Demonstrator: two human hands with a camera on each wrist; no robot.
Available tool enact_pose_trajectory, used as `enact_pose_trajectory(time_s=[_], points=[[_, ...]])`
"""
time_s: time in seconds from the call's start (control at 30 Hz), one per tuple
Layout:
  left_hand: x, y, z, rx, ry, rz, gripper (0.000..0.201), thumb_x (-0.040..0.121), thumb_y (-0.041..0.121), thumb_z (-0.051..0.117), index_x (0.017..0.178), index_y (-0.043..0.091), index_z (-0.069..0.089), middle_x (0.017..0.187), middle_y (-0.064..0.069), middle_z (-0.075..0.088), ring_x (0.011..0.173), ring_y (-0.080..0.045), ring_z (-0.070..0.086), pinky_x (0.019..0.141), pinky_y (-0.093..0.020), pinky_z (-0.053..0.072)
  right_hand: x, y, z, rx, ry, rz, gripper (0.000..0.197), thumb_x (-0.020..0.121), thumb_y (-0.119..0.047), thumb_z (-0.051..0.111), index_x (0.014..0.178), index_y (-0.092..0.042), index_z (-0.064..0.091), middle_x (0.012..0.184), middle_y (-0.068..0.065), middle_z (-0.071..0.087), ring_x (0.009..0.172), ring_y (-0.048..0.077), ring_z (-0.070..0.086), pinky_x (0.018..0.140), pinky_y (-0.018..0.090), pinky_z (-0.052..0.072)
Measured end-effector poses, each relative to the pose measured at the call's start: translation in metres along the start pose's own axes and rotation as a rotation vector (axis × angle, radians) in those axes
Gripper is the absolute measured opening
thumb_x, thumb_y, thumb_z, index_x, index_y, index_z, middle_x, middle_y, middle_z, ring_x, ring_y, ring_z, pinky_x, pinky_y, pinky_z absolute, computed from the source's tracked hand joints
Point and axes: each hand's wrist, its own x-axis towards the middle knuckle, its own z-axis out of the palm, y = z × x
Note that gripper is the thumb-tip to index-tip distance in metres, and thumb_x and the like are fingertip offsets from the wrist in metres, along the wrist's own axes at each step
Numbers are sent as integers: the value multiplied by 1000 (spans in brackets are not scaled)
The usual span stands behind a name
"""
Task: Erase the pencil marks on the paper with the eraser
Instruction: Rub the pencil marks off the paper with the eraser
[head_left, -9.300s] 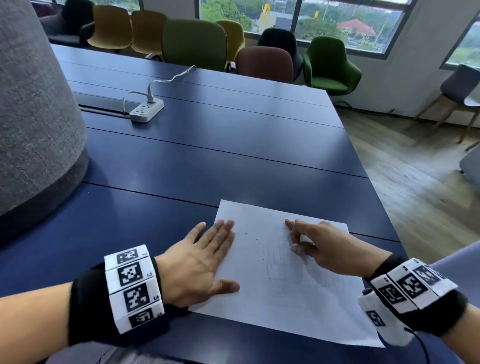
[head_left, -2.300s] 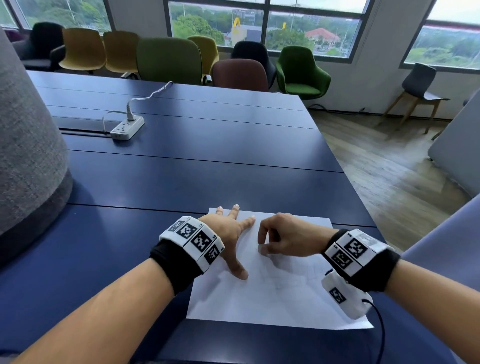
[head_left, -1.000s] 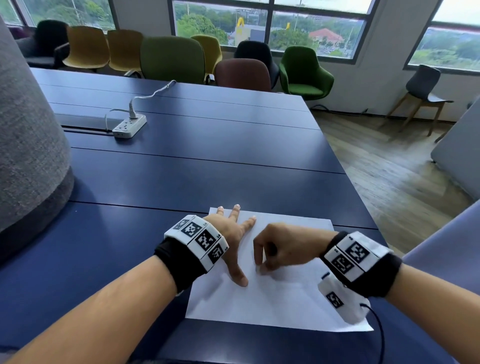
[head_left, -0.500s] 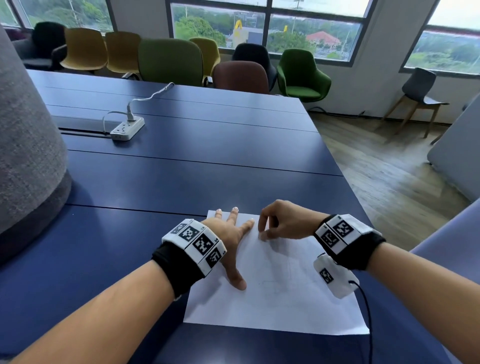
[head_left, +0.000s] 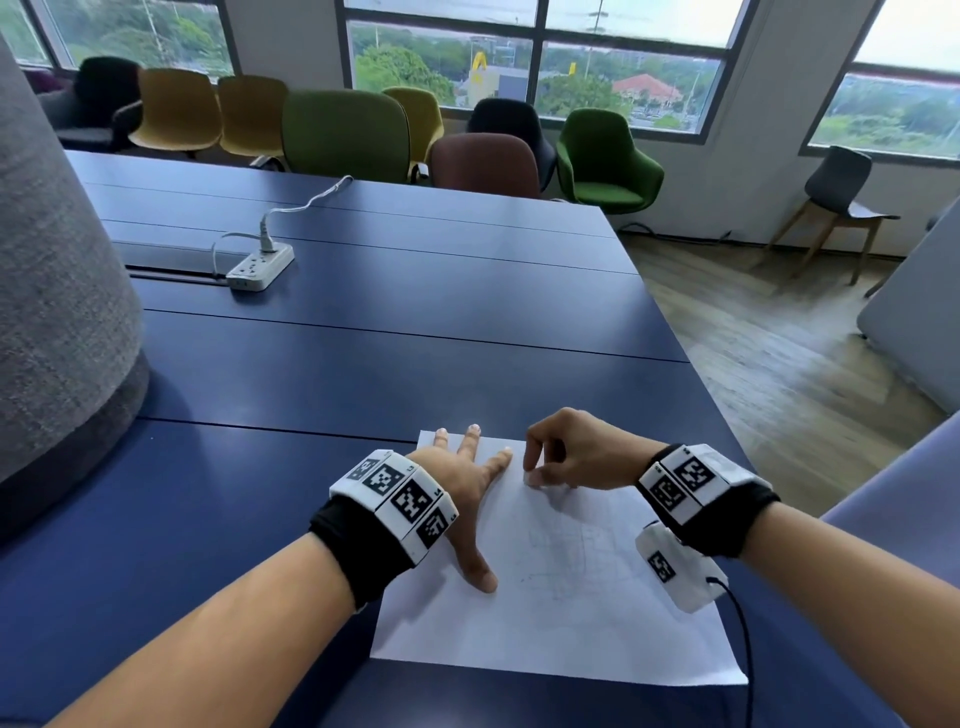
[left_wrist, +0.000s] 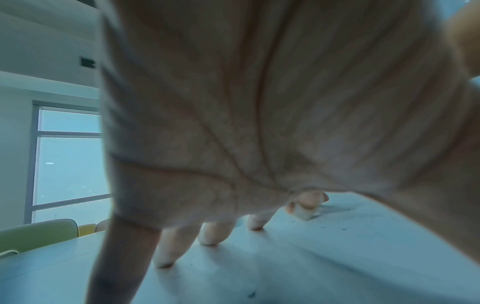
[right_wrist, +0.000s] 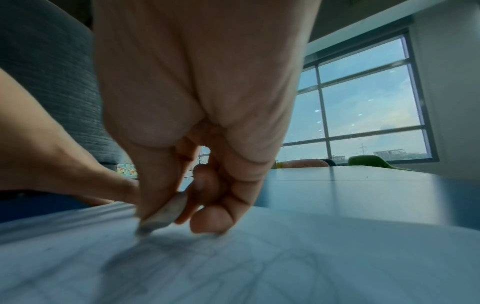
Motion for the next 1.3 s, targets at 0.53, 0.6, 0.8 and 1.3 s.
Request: enact_pose_trajectory(time_s=[0.53,0.6,0.8,1.3], points=[[1,-1,1,-12,-11,-5,148,49,73,81,150,41,-21,160,-6,-26,146,-43,-16,117,-59,13,1,-5,-6,-108,-59,22,7,81,-26,74,83,-22,69,62,-11,57,54,1,51,54,14,40],[0,-1,1,-14,-4,-3,146,50,72,82,150,41,-20,160,-5,-26,146,-43,-16,118,-58,13,4,-2,-2,-91,58,32,8,83,-23,72,80,-22,65,64,-11,55,54,1,50,53,12,37],[1,-1,1,-2,-11,-5,147,49,73,81,150,40,-21,160,-7,-26,146,-44,-15,117,-60,12,-10,-9,-1,-71,-144,3,7,81,-25,74,80,-25,67,58,-11,54,51,0,48,54,15,39],[5,-2,2,12,4,2,148,49,75,80,150,38,-21,161,-8,-25,146,-44,-14,119,-57,9,-12,-14,7,-62,12,-1,11,83,-23,73,80,-25,63,60,-12,53,49,-4,49,49,8,34]])
